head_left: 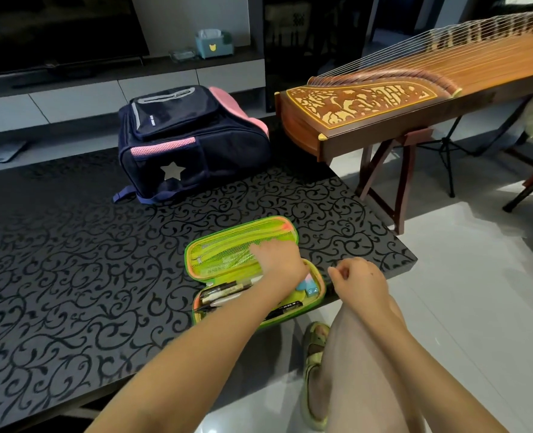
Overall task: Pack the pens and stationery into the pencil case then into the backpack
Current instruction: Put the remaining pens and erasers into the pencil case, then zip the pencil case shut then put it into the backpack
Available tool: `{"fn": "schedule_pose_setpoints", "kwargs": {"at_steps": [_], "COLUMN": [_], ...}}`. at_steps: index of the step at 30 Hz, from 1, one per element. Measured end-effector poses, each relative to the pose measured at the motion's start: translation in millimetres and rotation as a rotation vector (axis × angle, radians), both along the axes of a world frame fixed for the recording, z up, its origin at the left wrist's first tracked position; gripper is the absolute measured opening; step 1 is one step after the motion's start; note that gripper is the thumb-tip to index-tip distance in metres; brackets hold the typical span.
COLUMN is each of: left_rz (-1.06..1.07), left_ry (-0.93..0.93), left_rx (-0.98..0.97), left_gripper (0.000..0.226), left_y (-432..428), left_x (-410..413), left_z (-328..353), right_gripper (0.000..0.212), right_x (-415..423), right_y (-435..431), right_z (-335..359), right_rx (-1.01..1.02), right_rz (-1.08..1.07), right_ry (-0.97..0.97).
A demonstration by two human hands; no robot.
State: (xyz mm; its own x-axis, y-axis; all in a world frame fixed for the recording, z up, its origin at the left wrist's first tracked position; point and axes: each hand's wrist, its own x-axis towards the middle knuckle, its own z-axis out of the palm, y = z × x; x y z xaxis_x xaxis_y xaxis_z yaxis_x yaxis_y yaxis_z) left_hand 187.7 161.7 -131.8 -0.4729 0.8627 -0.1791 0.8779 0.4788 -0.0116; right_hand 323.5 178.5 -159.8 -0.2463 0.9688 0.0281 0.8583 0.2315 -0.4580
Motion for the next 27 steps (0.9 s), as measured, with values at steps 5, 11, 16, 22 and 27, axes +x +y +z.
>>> {"fn": "schedule_pose_setpoints", "kwargs": {"at_steps": [5, 11, 16, 22, 27], "left_rz": [-0.001, 0.387, 0.452, 0.478, 0.322], "left_ry": [0.021, -0.040, -0.733, -0.963, -0.856], "left_rx": [0.215, 0.263, 0.276, 0.435, 0.527], "left_gripper": [0.055, 0.053, 0.029, 0.015, 0.030], "left_y": [-2.7, -40.1, -68.3, -98.6, -148.2], "left_x": [-29.6, -138.3, -189.4, -220.6, -255.9], "left_z": [3.9, -4.8, -19.8, 5.1, 26.5], "right_gripper": [0.025, 0.030, 0.017, 0.019, 0.019], "right_x": [-17.1, -37.4, -45.2, -77.7, -122.6], "right_y": [4.3, 19.4, 10.5, -8.7, -27.4], "right_z": [9.1, 11.6, 6.1, 6.4, 3.4], "right_rx": [-0.028, -0.309, -0.307, -0.369, -0.442], "right_rz": [0.018, 0.102, 0.194, 0.218, 0.251], "right_ry": [0.047, -0.216, -0.188, -0.001, 0.158]}}
